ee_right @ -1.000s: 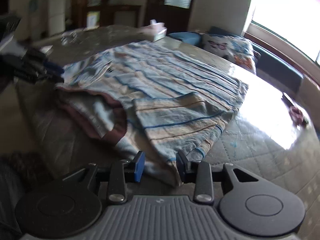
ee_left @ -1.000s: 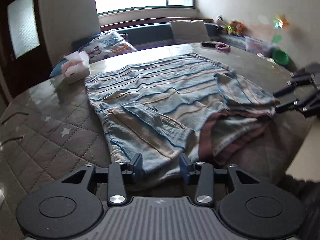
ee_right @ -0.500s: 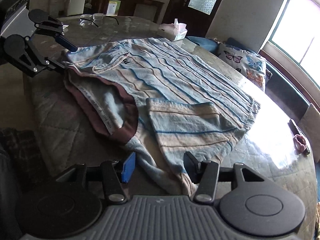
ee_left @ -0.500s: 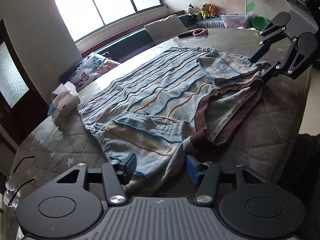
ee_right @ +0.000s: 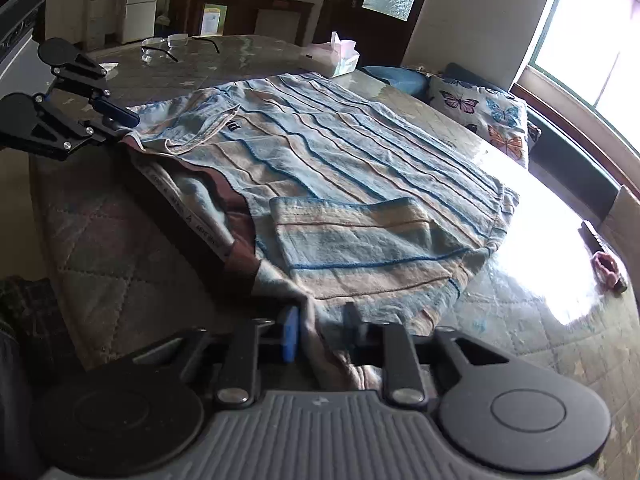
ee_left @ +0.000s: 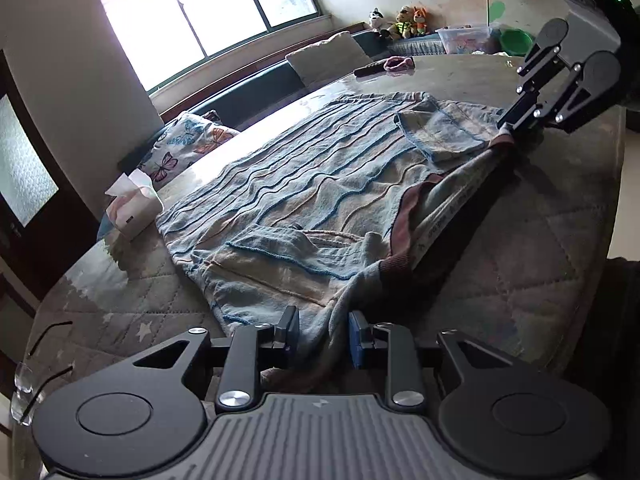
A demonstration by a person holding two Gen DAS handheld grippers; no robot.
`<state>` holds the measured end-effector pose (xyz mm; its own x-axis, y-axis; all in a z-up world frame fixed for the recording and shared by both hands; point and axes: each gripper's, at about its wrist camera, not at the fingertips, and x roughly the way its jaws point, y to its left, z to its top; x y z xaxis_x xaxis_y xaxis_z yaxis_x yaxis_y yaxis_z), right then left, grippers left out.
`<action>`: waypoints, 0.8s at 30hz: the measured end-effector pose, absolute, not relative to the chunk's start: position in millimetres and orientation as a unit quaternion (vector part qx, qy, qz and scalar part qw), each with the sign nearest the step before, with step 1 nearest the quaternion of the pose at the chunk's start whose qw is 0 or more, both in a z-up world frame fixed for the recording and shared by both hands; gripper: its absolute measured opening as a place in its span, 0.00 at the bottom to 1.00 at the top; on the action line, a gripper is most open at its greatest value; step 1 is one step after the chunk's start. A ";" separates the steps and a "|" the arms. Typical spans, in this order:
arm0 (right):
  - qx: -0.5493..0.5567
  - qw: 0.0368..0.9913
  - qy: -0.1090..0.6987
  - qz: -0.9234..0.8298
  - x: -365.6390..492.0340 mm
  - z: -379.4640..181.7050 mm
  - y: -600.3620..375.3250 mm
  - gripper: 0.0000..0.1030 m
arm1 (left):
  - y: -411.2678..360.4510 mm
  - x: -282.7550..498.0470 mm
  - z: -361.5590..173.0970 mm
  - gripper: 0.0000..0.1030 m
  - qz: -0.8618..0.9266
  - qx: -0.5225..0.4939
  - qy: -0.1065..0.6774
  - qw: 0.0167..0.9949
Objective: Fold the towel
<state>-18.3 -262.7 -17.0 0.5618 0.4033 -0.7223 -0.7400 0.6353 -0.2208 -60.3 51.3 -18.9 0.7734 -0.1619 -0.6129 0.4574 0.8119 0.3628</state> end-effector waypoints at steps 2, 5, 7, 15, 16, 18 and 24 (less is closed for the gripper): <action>-0.254 0.847 0.323 0.338 -17.3 -17.6 -262.5 0.08 | 51.1 -57.4 -18.6 0.20 -0.176 0.251 0.294 0.905; -0.247 0.855 0.314 0.331 -20.5 -16.0 -260.2 0.05 | 48.3 -58.5 -19.1 0.09 -0.175 0.251 0.294 0.905; -0.242 0.861 0.304 0.327 -23.8 -11.6 -261.1 0.05 | 47.7 -63.5 -14.9 0.06 -0.170 0.244 0.287 0.910; -0.215 0.881 0.269 0.325 -52.0 26.5 -275.4 0.05 | 51.3 -107.5 29.5 0.05 -0.158 0.205 0.239 0.936; -0.209 0.882 0.266 0.327 -58.8 32.5 -278.2 0.05 | 52.0 -115.3 36.9 0.05 -0.155 0.201 0.231 0.939; -0.198 0.887 0.255 0.331 -73.3 47.5 -284.4 0.04 | 53.7 -127.6 52.0 0.05 -0.147 0.193 0.213 0.946; -0.191 0.903 0.209 0.324 -75.7 82.2 -286.9 0.04 | 55.4 -110.8 84.5 0.05 -0.136 0.178 0.173 0.959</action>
<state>-75.7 -286.9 82.2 0.7028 0.5053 -0.5008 -0.6650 0.7167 -0.2101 -110.8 55.4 84.5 0.9030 -0.2001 -0.3802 0.3233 0.8993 0.2945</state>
